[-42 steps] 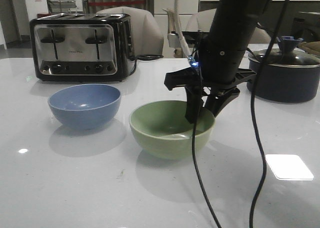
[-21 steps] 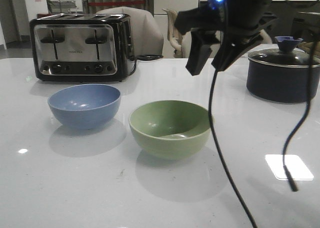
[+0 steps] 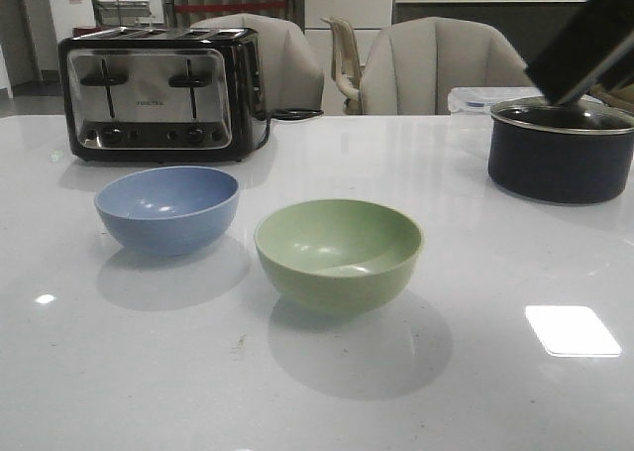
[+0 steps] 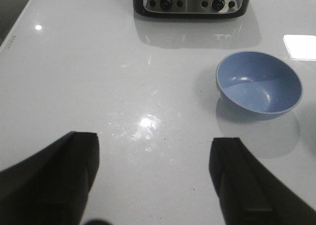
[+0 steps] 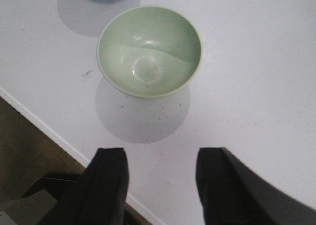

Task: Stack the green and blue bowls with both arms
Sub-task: 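Open the right gripper and lift it away from the green bowl, then lower the left gripper onto the rim of the blue bowl and grasp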

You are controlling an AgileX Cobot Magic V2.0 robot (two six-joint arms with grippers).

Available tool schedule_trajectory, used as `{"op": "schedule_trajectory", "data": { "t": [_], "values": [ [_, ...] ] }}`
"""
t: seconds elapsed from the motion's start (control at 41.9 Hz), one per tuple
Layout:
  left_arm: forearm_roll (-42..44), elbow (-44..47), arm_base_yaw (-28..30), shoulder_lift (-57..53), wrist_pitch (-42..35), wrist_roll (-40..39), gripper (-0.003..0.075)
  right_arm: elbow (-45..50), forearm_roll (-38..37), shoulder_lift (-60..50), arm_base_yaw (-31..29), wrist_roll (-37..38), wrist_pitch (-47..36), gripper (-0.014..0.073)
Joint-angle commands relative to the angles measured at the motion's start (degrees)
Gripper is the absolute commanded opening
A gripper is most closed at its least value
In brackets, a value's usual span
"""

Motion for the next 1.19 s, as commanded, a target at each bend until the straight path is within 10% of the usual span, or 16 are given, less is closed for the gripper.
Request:
{"op": "schedule_trajectory", "data": {
  "t": [0.0, 0.478, 1.17],
  "values": [
    [0.00, -1.61, -1.36, 2.00, -3.61, -0.03, 0.0530, 0.82, -0.23, -5.01, 0.02, -0.69, -1.87, 0.0441],
    [0.00, -13.90, -14.91, 26.38, -4.96, 1.74, 0.0530, 2.62, -0.23, -10.94, 0.02, -0.64, 2.33, 0.0441],
    [0.00, -37.64, -15.16, 66.50, -8.91, 1.74, 0.0530, 2.62, -0.23, -10.94, 0.02, -0.64, 2.33, 0.0441]
  ]
}}
